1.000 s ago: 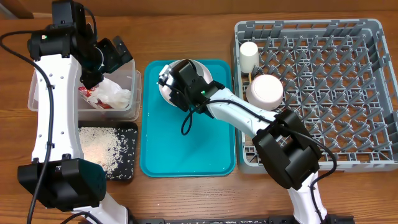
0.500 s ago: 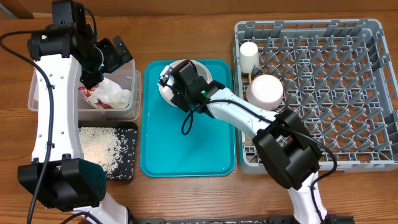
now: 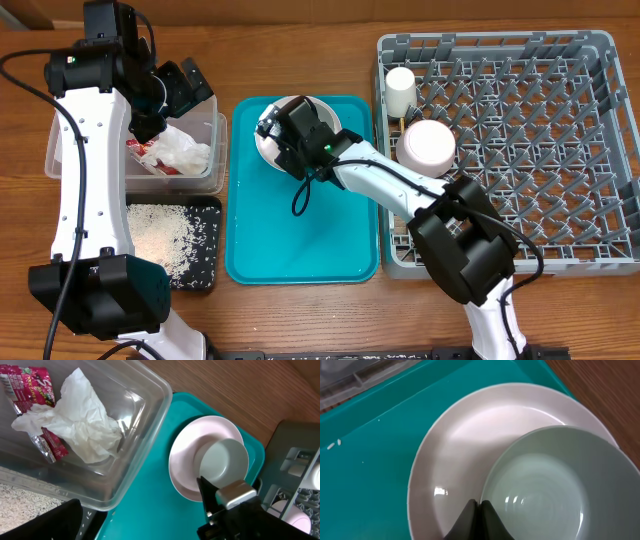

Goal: Sort waste into correct bins and load items into the dishwasher
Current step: 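Move right gripper to the pale green bowl on the white plate and grasp, then carry the pale green bowl into the rack and lower it with right gripper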

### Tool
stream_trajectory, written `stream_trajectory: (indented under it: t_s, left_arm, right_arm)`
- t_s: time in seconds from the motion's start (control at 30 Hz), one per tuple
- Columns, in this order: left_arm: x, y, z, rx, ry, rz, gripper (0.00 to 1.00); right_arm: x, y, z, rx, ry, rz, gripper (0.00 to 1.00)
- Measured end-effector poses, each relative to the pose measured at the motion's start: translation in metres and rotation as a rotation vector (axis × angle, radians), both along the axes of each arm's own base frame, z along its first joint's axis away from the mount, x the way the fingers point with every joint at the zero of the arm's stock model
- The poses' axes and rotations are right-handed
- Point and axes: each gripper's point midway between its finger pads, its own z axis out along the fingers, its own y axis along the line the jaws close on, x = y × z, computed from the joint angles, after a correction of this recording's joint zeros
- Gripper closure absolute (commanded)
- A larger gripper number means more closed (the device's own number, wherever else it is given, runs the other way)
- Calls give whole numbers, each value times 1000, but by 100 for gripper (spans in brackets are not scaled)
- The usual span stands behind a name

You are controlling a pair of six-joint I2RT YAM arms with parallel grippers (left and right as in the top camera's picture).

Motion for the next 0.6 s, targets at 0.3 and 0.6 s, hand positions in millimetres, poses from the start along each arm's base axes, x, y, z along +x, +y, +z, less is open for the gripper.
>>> stream_trajectory:
  t_s: [0.3, 0.6]
  left_arm:
    - [0, 0, 0, 0, 0, 0, 0]
    - [0, 0, 0, 0, 0, 0, 0]
  right_arm:
    - [-42, -7, 132, 247, 52, -49, 96]
    - [-126, -88, 225, 324, 203, -135, 96]
